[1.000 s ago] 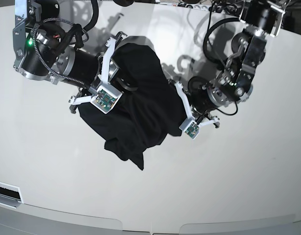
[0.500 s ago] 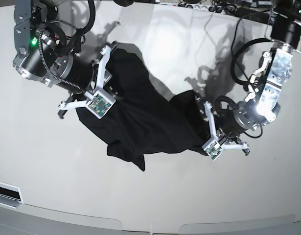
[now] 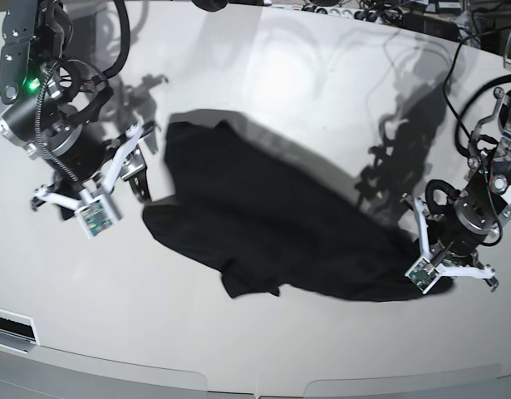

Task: Layout the t-shirt on the table in an organized manner, then fold the t-shirt properly
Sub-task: 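Grasp the shirt edge with the left gripper opposite the right gripper, then pull the shirt taut between both grippers, spreading it apart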

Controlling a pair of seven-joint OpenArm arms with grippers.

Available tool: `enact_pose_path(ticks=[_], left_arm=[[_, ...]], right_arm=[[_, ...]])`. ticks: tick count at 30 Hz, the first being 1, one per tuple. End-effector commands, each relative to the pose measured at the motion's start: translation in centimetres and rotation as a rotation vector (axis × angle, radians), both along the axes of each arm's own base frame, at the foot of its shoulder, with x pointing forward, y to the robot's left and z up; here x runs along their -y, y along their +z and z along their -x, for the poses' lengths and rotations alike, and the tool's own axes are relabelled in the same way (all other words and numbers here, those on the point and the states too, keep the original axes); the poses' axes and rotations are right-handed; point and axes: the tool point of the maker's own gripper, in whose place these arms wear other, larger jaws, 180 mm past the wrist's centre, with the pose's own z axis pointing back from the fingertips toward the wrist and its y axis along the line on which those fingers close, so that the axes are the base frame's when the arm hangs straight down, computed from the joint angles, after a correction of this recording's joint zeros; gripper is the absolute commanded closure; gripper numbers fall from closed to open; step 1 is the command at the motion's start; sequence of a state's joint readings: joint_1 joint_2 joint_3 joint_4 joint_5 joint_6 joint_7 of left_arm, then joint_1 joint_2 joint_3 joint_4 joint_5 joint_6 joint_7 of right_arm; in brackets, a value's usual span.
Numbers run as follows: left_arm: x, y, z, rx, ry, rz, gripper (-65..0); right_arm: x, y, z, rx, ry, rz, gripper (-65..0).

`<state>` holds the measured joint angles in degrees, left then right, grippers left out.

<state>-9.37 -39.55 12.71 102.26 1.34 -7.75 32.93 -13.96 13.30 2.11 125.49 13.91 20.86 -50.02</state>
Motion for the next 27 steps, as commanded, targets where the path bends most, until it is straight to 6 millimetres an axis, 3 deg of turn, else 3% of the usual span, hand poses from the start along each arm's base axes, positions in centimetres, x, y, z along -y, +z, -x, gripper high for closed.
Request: enact_pose_path(ticks=[1,4,9,11,14,22,27], left_arm=[[0.5,1.7,-0.5,0.044,-0.019,0.029,0.0],[0.8,1.3,-0.3,0.021,-0.020,0.063,0.0],[1.7,0.8,0.2,-0.020,-0.047,0.112,0.0],[1.8,0.8,0.2,-0.028,-0.047,0.127,0.0],[1.8,0.7,0.3,-0.031,-0.047,0.132,0.0],[1.6,0.5,0.4,-0.042,-0.038,0.125,0.0],[1.6,0.2,0.6,-0.050,-0.036,0.125,0.0]], right_arm=[[0.4,1.4,-0.7,0.058,-0.022,-0.011,-37.9],[0.4,1.4,-0.6,0.050,-0.015,-0.021,-37.7],[-6.9,1.1,4.1,-0.054,0.402,-0.203,-37.7],[-8.6,1.0,5.6,-0.083,0.484,-0.244,-37.7],[-10.1,0.2,6.2,-0.114,0.514,-0.254,-37.7],[-13.7,-6.8,5.8,-0.269,0.465,-0.250,-37.7],[-14.2,-11.7,4.6,-0.379,0.413,-0.152,-37.7]])
